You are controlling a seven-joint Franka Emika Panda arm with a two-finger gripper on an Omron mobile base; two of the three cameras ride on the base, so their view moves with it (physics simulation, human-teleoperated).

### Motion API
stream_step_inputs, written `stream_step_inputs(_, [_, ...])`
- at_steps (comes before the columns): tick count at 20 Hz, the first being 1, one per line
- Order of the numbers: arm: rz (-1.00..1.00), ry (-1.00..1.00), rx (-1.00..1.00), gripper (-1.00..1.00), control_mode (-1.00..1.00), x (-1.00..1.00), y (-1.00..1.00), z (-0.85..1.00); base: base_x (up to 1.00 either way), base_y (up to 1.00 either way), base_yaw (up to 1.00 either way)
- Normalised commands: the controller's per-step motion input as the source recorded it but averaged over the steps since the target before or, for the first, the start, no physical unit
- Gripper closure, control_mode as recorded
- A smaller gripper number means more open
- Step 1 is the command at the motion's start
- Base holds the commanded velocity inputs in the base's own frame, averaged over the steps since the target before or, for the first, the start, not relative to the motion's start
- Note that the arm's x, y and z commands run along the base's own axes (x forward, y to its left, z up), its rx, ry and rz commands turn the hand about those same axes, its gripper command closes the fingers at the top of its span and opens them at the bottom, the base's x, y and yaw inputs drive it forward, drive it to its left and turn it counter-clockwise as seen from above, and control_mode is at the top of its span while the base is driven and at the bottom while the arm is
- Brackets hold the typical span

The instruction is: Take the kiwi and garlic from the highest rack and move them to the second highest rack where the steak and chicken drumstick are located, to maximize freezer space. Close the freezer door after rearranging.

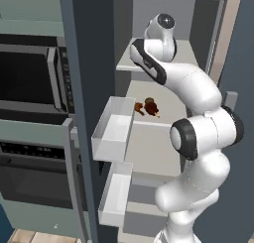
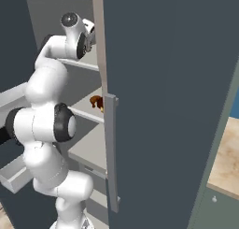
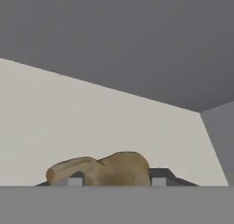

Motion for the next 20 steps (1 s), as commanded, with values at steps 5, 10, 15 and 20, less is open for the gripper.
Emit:
stream_step_inputs(5, [0.0, -0.06, 0.0, 1.0, -1.0, -1.0, 0.04, -0.02, 0.0, 0.0, 0.0])
stream_step_inputs(10, [0.0, -0.02, 0.0, 1.0, -1.0, -1.0, 0.05, -0.13, 0.0, 0.0, 0.0])
stream_step_inputs(15, [-0.01, 0.0, 0.0, 1.0, -1.0, -1.0, 0.05, -0.29, 0.0, 0.0, 0.0])
stream_step_inputs(20, [-0.05, 0.0, 0.0, 1.0, -1.0, -1.0, 0.0, -0.46, 0.0, 0.0, 0.0])
